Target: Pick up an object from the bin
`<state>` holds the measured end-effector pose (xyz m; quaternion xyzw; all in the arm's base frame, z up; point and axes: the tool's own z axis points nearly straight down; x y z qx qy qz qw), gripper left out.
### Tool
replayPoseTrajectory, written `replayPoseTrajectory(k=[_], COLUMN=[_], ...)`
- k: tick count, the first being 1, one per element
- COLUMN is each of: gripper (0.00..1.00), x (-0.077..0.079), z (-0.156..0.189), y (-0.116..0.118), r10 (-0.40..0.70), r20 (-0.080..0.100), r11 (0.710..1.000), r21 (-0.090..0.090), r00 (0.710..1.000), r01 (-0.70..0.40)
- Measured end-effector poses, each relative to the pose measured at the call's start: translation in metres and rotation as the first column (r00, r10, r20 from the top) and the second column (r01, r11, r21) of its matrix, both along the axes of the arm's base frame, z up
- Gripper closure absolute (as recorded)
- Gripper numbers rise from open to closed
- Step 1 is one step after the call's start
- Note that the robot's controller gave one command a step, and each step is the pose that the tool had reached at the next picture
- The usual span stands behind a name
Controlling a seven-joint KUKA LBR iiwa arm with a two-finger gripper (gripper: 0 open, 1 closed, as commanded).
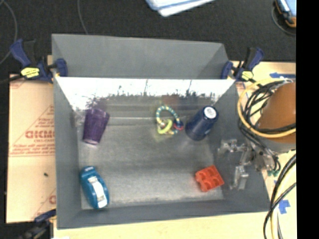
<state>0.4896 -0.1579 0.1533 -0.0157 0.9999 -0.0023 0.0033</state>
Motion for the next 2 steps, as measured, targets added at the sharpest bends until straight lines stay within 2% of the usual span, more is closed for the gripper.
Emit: replayPoseTrajectory(k=[1, 2], gripper=[0.00, 1.00], x=[-0.006, -0.011], z=[-0.072, -0.083], y=[0.031, 0.031], r10=[-0.012, 0.019], r20=[-0.001, 0.005], r11=[1.000, 1.000], r21=[0.002, -0.002], r00=[1.000, 1.000], r01=[0.012, -0.019])
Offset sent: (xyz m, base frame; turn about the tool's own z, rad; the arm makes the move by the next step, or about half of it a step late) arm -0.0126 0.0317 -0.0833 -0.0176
